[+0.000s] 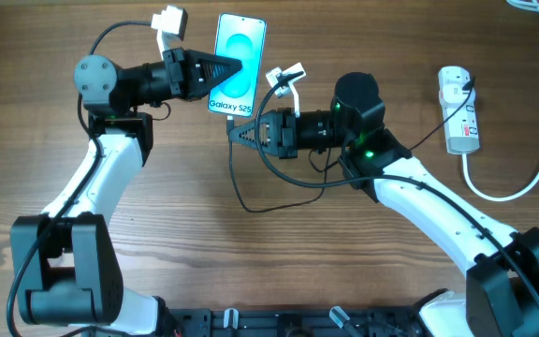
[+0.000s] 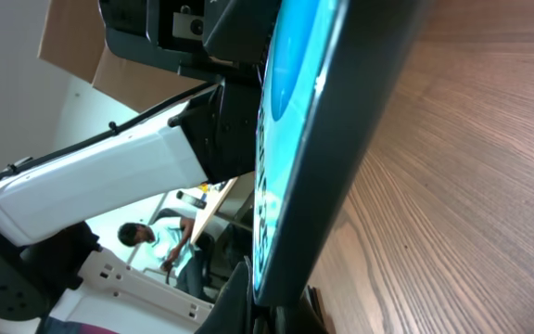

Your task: Plug charger to phone and switch on socket

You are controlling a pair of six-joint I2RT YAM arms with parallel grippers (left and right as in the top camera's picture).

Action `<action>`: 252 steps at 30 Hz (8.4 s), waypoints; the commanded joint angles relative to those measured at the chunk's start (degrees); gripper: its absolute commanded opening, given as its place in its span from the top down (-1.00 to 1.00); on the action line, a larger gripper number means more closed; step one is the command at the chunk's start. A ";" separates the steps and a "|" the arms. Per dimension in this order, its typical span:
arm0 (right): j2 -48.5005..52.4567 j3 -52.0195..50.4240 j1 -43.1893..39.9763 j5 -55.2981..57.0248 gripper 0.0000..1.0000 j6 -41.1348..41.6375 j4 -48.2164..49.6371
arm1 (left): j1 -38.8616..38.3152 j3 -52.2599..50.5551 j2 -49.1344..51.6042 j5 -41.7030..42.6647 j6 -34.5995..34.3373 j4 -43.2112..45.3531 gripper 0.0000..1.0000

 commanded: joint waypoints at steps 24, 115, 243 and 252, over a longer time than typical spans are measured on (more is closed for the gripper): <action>0.52 0.24 -0.24 2.43 0.91 4.48 1.05 | 0.31 0.37 -1.42 -3.89 2.84 0.61 0.92; 0.52 0.24 -3.69 9.25 0.91 7.48 4.13 | -2.56 0.37 -1.42 7.39 1.09 0.09 0.92; 0.52 0.22 -3.65 5.62 0.91 7.98 5.18 | -6.43 0.37 -1.20 2.16 10.10 -5.73 0.92; 0.52 0.24 -4.07 7.63 0.91 8.20 5.97 | -6.43 0.37 -1.20 2.49 9.90 -5.73 0.92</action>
